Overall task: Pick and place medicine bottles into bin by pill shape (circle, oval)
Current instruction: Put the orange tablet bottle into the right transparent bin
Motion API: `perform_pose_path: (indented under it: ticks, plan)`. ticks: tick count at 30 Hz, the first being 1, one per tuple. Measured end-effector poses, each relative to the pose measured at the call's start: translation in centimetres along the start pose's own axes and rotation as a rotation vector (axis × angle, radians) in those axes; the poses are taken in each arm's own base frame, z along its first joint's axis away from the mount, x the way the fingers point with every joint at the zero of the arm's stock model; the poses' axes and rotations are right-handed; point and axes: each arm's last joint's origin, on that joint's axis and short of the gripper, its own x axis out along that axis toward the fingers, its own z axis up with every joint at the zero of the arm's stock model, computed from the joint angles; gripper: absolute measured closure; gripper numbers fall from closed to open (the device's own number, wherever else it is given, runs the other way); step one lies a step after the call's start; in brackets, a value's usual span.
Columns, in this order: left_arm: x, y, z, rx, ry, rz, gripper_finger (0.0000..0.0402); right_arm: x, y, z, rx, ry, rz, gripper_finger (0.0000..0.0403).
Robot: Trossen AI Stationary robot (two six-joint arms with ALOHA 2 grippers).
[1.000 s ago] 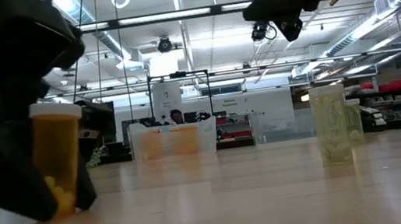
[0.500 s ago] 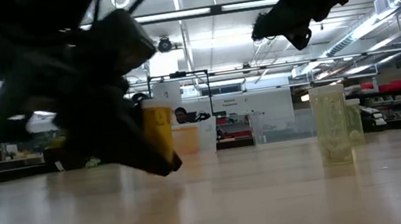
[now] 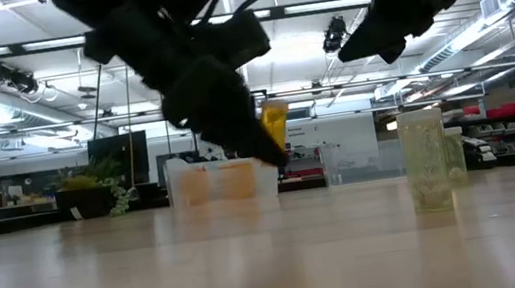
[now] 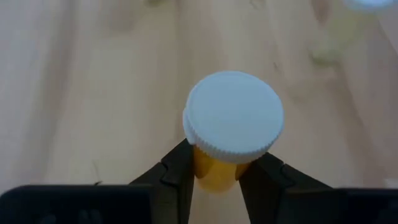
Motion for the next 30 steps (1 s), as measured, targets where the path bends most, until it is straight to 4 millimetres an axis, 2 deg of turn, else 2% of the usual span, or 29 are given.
perform_pose_path:
  ticks: [3, 10, 14, 22, 30]
  plan:
    - [0.2, 1.7, 0.6, -0.002, -0.012, 0.03, 0.0289, 0.0, -0.1, -0.3, -0.036, 0.033, -0.021, 0.0359]
    - [0.5, 5.8, 1.1, -0.048, -0.053, 0.115, 0.0285, 0.0, -0.4, -0.6, -0.154, 0.055, -0.09, 0.0263]
    - [0.6, 7.7, 1.3, -0.038, -0.089, 0.155, 0.0286, 0.0, -0.9, -0.5, -0.228, 0.055, -0.156, 0.0229]
    - [0.4, 12.1, 1.6, 0.029, -0.165, 0.268, 0.0282, 0.2, -5.2, 0.0, -0.169, 0.072, -0.287, 0.0228]
    - [-0.1, 15.5, 1.6, -0.004, -0.251, 0.311, 0.0289, -0.2, -9.3, 0.8, -0.099, 0.051, -0.274, 0.0223]
